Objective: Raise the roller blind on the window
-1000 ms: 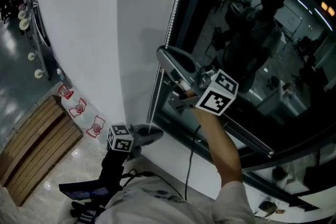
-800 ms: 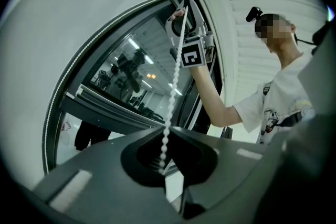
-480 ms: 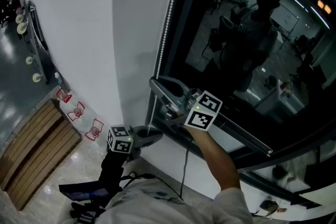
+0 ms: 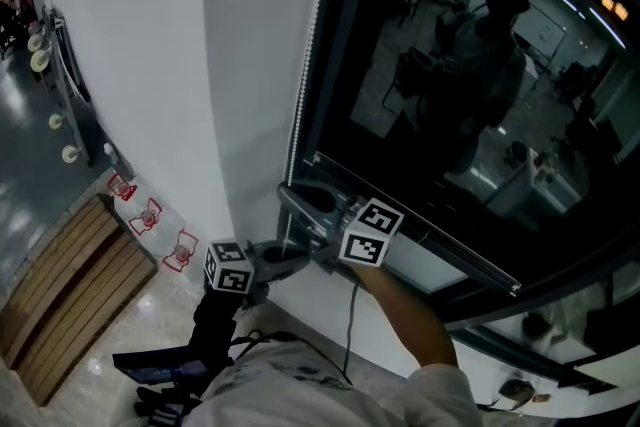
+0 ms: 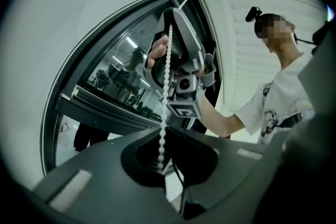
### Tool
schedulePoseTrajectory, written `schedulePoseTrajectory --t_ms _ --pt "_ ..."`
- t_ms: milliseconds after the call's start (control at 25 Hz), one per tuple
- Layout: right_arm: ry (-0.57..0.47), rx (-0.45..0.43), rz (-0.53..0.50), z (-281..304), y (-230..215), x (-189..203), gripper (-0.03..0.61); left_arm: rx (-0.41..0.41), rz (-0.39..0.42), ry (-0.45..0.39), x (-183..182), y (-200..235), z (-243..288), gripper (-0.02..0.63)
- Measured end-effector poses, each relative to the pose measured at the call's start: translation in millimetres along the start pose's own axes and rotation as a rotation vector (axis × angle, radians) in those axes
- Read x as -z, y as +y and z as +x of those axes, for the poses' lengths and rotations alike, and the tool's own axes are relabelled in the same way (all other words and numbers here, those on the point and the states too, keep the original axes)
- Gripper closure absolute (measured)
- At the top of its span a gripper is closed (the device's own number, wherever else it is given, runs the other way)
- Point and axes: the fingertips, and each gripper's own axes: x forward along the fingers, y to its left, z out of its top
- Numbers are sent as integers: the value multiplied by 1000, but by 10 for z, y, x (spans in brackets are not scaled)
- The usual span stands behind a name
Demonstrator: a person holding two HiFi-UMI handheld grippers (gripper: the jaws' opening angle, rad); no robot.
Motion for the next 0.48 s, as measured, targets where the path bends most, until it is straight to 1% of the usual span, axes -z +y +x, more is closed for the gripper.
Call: schedulePoseTrajectory --t_ms 280,480 --pt "97 31 68 -58 -91 620 565 -4 0 5 12 15 -2 615" --pt "134 33 90 -77 -103 846 565 -11 -5 10 37 36 -8 615"
